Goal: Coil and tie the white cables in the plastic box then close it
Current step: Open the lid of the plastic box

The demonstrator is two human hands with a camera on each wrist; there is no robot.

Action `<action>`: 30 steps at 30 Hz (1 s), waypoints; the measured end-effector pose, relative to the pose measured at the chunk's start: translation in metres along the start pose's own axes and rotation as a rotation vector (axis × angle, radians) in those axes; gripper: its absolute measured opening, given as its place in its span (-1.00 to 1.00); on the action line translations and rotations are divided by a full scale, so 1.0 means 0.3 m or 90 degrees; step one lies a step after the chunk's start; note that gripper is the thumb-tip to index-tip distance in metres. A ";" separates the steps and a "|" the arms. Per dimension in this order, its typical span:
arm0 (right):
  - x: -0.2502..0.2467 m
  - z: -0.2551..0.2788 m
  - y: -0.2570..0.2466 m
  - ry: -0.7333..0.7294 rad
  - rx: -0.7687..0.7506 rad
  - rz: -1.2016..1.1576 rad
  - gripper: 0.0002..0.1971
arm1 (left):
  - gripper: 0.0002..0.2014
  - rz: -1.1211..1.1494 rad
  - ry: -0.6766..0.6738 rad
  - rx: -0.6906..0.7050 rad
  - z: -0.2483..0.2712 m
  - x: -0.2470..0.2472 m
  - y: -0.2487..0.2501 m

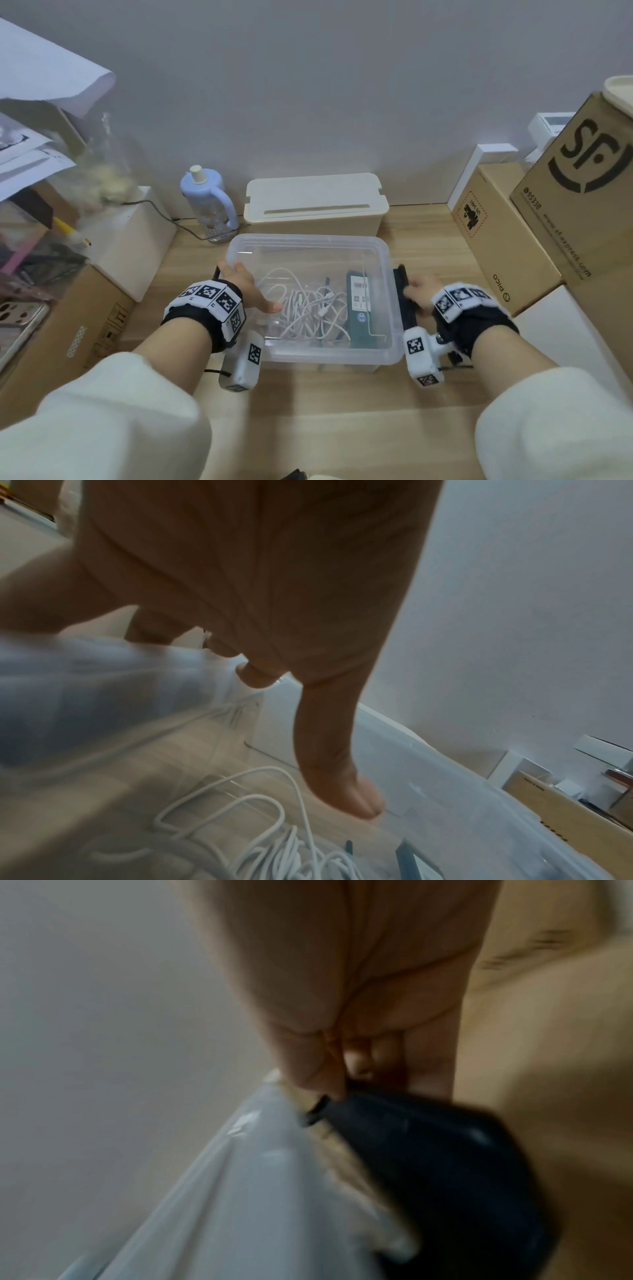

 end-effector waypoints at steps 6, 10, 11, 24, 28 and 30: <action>-0.009 0.017 0.040 0.072 0.054 -0.054 -0.44 | 0.24 0.042 0.001 0.005 -0.001 0.004 -0.006; -0.080 0.082 -0.118 0.135 -0.081 0.030 -0.38 | 0.25 0.055 0.010 0.003 -0.001 0.006 -0.010; -0.074 0.114 -0.168 0.118 -0.130 0.070 -0.39 | 0.25 0.063 0.011 0.004 0.001 0.005 -0.011; 0.339 0.323 -0.353 -0.156 -0.418 0.608 0.14 | -0.20 0.324 -0.015 -0.038 0.041 -0.100 -0.070; 0.323 0.310 -0.363 -0.159 -0.430 0.640 0.14 | -0.23 0.401 -0.035 -0.038 0.059 -0.105 -0.101; 0.322 0.310 -0.364 -0.157 -0.434 0.632 0.14 | -0.26 0.434 -0.043 -0.033 0.066 -0.099 -0.107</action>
Point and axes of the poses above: each hand's wrist, its own z-axis away from the middle knuckle, its own x-axis out of the palm, y = z × x, the point moved 4 cm from there along -z, towards the middle knuckle, and after that the axes turned 9 degrees about y, right-handed, at the moved point
